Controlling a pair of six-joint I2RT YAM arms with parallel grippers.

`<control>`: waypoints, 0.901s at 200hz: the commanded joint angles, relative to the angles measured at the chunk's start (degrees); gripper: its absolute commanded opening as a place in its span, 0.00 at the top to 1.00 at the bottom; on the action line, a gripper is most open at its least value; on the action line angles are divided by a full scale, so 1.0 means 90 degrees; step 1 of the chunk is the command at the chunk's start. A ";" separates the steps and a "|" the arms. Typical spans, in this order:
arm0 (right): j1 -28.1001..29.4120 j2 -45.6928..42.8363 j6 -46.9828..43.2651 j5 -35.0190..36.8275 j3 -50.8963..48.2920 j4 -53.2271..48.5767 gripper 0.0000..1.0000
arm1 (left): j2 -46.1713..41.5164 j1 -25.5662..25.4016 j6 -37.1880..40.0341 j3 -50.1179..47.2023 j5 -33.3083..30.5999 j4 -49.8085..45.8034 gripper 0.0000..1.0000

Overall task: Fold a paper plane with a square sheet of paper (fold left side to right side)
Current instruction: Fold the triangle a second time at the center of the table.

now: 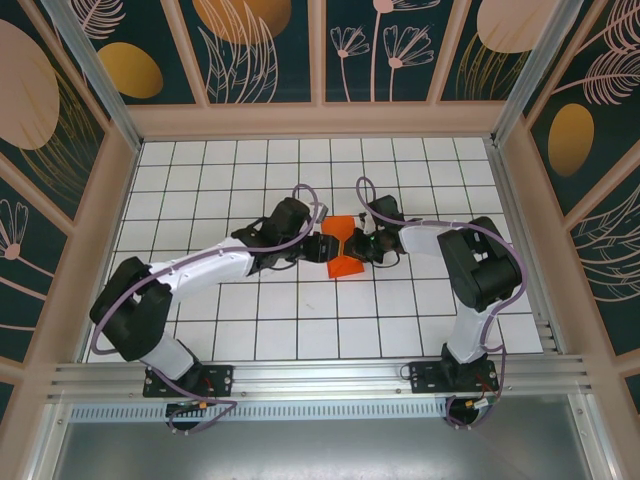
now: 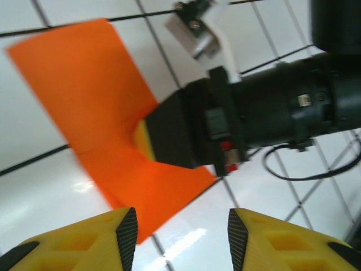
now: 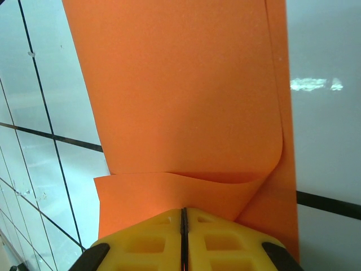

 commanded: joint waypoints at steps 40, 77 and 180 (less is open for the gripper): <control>0.0007 0.0136 -0.0106 0.0196 -0.0220 -0.0379 0.89 | 0.1107 -0.0161 -0.0362 0.0117 0.0826 0.0794 0.54; 0.0006 0.0129 -0.0106 0.0177 -0.0220 -0.0390 0.89 | 0.1459 -0.0160 -0.0363 0.0092 0.0814 0.0812 0.56; 0.0012 0.0126 -0.0135 0.0215 -0.0171 -0.0455 0.89 | 0.1872 -0.0172 -0.0102 -0.0245 0.0568 0.0340 0.58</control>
